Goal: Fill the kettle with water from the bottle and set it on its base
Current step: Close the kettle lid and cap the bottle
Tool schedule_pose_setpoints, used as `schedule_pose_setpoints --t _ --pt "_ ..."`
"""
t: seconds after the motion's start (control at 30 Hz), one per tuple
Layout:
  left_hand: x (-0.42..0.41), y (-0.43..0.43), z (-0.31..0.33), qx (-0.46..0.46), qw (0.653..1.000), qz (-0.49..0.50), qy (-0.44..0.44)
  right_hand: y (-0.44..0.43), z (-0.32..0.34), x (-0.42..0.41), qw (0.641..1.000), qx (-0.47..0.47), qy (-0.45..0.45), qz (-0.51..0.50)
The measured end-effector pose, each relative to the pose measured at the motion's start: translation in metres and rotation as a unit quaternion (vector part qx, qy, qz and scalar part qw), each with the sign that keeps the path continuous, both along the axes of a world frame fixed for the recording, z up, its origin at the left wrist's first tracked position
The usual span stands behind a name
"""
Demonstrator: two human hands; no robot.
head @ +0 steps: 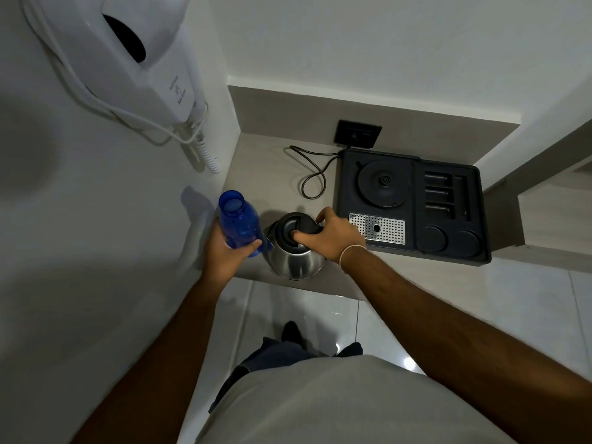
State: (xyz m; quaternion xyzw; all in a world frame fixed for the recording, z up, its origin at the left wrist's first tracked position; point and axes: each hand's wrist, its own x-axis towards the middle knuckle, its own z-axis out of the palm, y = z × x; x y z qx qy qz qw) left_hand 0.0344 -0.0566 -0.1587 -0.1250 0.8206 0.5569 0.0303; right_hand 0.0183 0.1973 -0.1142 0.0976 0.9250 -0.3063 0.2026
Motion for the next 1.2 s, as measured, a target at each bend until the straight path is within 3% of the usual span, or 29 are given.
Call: schedule_pose_setpoints --t 0.27,0.6,0.7,0.77,0.87,0.97,1.07,1.2 --pt "-0.004 -0.007 -0.003 0.001 0.996 -0.068 -0.060 0.002 -0.012 -0.003 0.999 -0.026 0.009 -0.023" --pt "0.005 -0.004 -0.018 0.117 0.991 -0.023 -0.063 0.004 -0.014 -0.002 0.999 -0.024 0.020 -0.013" --pt "0.005 -0.005 -0.019 0.082 0.994 -0.022 -0.072 0.005 -0.015 -0.003 0.999 -0.024 0.018 -0.012" --pt "0.007 -0.012 -0.021 -0.021 0.996 -0.046 -0.076 0.005 -0.016 -0.003 0.999 -0.026 0.014 -0.010" --pt "0.015 -0.026 -0.027 -0.216 0.964 -0.110 -0.113 0.006 -0.017 -0.004 1.000 -0.025 0.016 -0.010" --pt "0.026 -0.031 -0.035 -0.299 0.939 -0.131 -0.105 0.006 -0.018 -0.004 1.000 -0.021 0.014 -0.009" --pt "0.033 -0.031 -0.039 -0.280 0.953 -0.093 -0.063 0.006 -0.018 -0.005 1.000 -0.021 0.013 -0.009" --pt "0.035 -0.025 -0.027 -0.163 0.986 0.021 -0.038 0.006 -0.017 -0.004 1.000 -0.018 0.015 -0.007"
